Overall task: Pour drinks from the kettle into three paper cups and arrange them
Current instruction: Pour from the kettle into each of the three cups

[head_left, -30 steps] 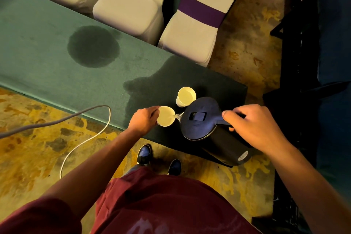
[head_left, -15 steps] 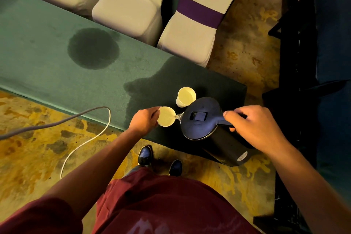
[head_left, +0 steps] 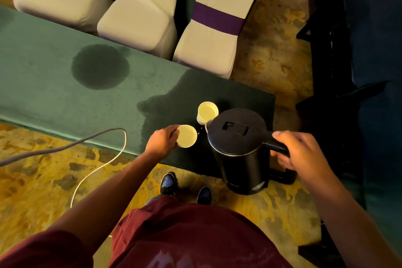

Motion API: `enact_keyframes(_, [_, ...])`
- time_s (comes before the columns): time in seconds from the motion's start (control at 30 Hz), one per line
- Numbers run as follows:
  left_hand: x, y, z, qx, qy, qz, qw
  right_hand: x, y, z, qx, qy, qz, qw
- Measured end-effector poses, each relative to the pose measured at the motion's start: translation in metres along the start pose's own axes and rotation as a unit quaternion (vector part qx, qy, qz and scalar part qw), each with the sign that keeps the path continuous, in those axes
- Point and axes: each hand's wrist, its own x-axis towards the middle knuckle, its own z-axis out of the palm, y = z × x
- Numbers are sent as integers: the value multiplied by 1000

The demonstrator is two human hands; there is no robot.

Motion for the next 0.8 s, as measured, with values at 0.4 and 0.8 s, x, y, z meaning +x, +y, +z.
enact_keyframes(0.4, [4,0,-4,39,10,4,999,-12,9,-32,149,113,-5,982])
enact_keyframes(0.8, [16,11,-3,68,29,-62,995,44,17,-59,215,201,-39,955])
